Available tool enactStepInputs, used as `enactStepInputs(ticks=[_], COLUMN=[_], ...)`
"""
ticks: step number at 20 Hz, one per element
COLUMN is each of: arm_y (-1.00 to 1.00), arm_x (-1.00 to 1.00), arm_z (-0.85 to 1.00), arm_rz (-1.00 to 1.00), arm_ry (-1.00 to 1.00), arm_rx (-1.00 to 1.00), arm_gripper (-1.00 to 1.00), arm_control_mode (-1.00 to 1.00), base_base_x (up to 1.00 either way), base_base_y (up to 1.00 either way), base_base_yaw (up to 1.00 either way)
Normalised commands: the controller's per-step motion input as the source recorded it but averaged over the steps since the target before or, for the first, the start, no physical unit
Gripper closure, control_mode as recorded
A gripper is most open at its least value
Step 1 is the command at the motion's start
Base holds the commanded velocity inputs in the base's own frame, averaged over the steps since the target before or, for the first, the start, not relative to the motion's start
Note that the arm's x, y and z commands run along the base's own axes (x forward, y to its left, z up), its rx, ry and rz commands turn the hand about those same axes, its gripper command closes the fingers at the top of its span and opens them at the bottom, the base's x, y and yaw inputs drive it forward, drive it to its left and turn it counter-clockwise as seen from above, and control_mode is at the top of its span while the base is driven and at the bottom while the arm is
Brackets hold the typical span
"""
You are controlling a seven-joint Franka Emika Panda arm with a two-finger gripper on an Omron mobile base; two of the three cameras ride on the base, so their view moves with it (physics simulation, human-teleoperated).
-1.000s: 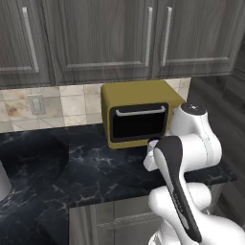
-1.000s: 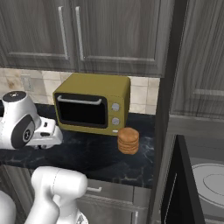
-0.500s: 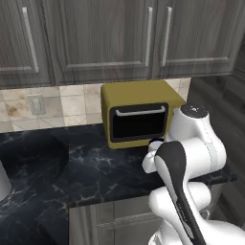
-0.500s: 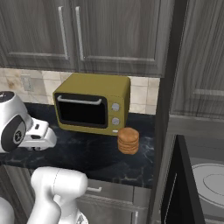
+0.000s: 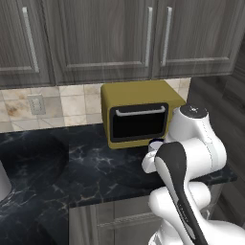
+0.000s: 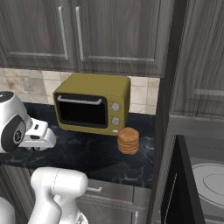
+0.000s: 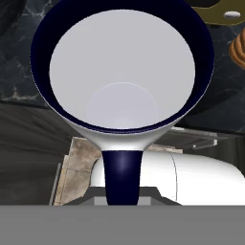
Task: Pick the mug from the counter and place it inside the microwave. Then close the microwave.
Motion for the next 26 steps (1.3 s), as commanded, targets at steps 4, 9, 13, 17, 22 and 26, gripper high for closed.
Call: enactStepInputs(ticks=[4, 9, 13, 17, 22, 26], arm_y=[0.0, 0.0, 0.0, 0.0, 0.0, 0.0], arm_x=[0.0, 0.0, 0.0, -0.01, -0.15, 0.0], arm_z=[0.0, 0.0, 0.0, 0.0, 0.0, 0.0], arm_rz=[0.0, 0.0, 0.0, 0.0, 0.0, 0.0], arm_ry=[0.0, 0.0, 0.0, 0.0, 0.0, 0.0], arm_rx=[0.0, 0.0, 0.0, 0.0, 0.0, 0.0], arm_gripper=[1.0, 1.0, 1.0, 1.0, 1.0, 1.0], arm_control_mode=[-1.0, -1.0, -1.0, -1.0, 1.0, 1.0], base_base_x=[0.0, 0.0, 0.0, 0.0, -0.09, -0.88], base_base_y=[0.0, 0.0, 0.0, 0.0, 0.0, 0.05], base_base_yaw=[0.0, 0.0, 0.0, 0.0, 0.0, -0.06])
